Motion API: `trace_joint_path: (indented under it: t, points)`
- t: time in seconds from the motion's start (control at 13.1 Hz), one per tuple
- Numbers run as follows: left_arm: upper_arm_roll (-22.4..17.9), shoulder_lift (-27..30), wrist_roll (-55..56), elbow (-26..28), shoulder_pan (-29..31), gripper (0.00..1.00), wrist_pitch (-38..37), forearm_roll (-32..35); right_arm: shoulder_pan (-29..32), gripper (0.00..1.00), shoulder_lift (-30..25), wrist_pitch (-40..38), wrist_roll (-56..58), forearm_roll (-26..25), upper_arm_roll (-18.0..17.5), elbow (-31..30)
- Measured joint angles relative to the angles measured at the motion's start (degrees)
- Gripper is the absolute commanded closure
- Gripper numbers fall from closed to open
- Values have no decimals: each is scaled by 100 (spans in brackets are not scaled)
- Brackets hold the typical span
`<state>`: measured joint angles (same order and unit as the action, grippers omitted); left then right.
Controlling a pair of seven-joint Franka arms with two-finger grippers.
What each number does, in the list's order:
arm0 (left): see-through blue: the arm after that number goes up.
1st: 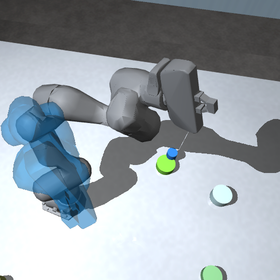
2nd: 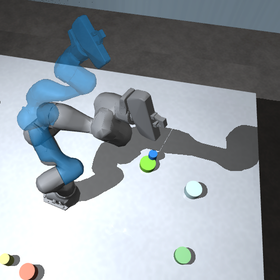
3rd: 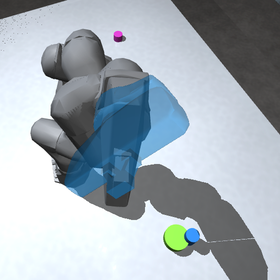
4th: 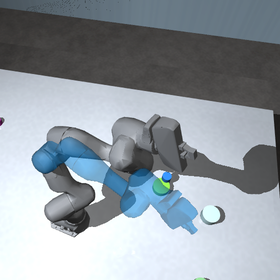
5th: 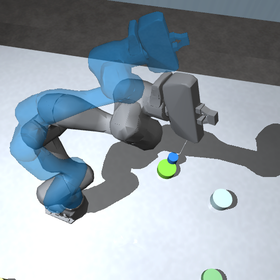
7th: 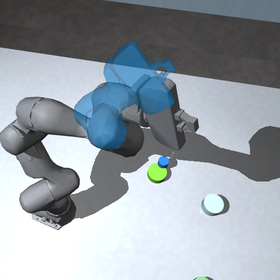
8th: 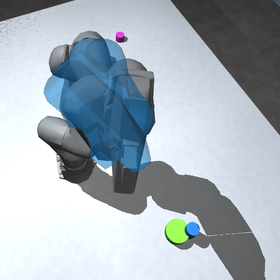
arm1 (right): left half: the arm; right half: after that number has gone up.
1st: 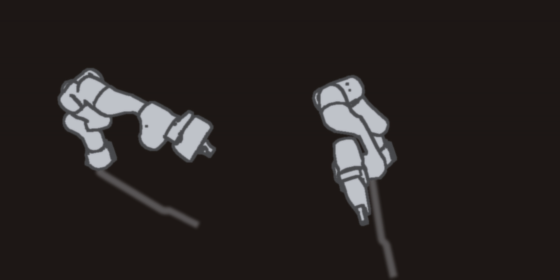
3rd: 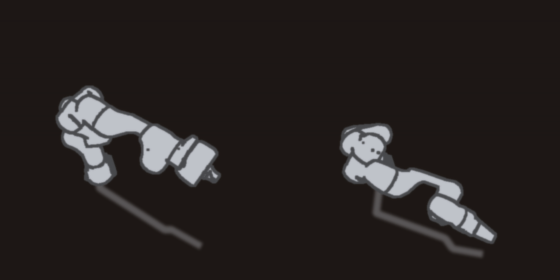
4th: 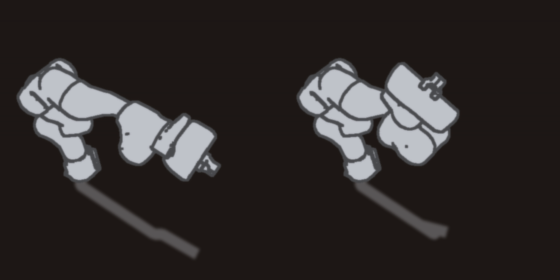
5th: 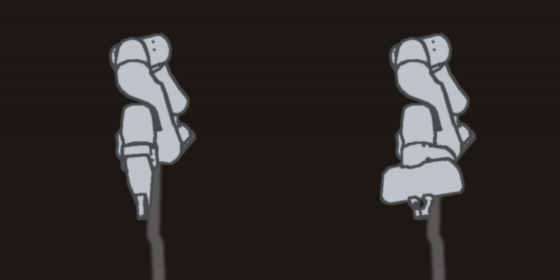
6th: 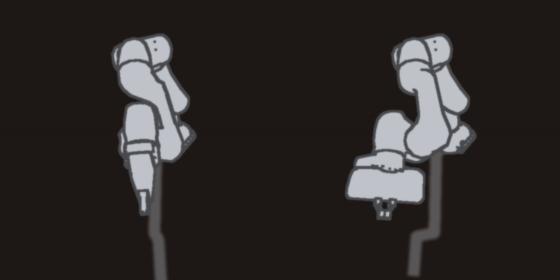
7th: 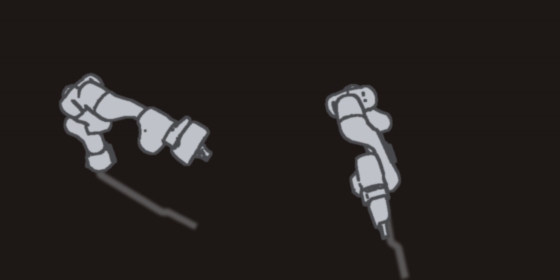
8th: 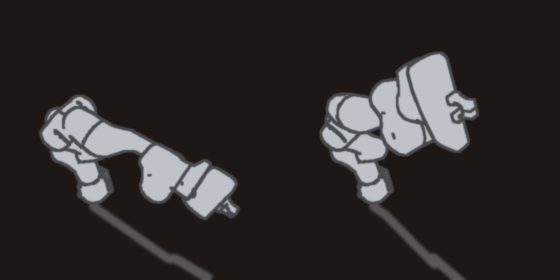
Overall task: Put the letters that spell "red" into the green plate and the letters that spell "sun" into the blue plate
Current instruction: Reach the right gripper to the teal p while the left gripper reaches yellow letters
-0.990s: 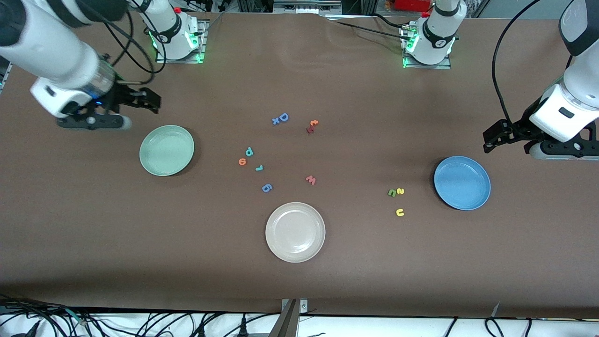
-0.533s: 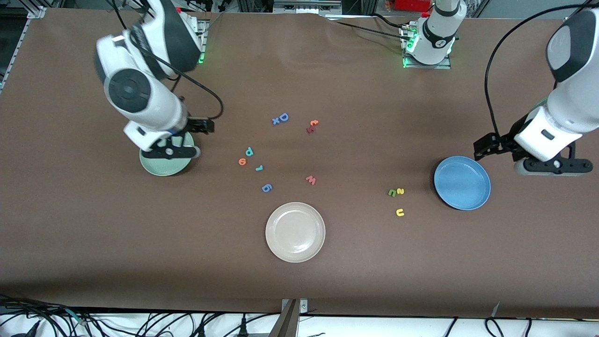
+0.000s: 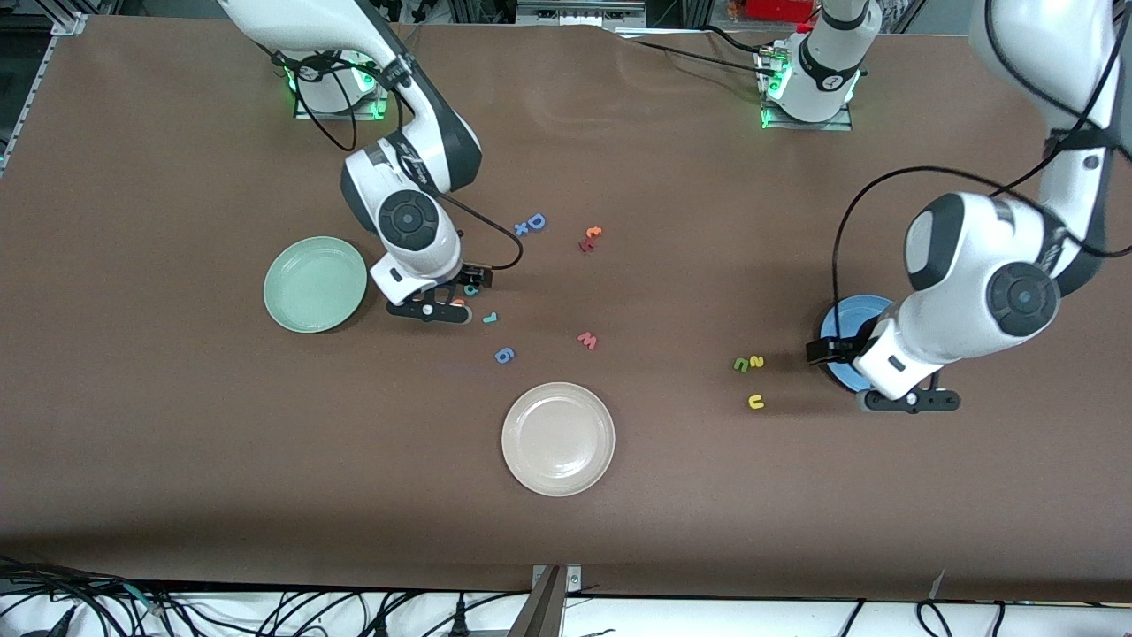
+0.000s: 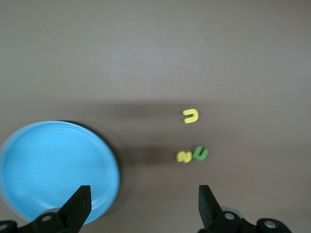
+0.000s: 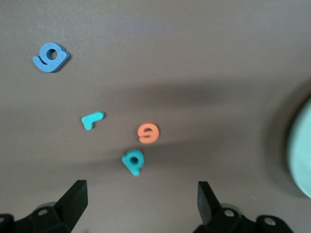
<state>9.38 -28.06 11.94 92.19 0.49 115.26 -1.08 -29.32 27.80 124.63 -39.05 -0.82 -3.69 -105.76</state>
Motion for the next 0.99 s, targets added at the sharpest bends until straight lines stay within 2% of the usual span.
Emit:
trace_joint_path:
  t: [0.3, 0.61, 0.91, 0.99]
  points:
    - [8, -369, 1461, -12, -215, 2, 699, -169, -42, 2, 271, 1331, -146, 0, 2, -703]
    - [1, -695, 1951, -15, -396, 0, 1419, -169, -81, 12, 282, 1462, -161, 0, 3, -873]
    - [-39, -1061, 1951, -18, -388, 0, 1737, -88, -181, 16, 287, 1694, -167, 0, 0, -881]
    - [-37, -1126, 1951, -19, -396, 0, 1749, 1, -203, 24, 296, 1719, -169, 0, 0, -884]
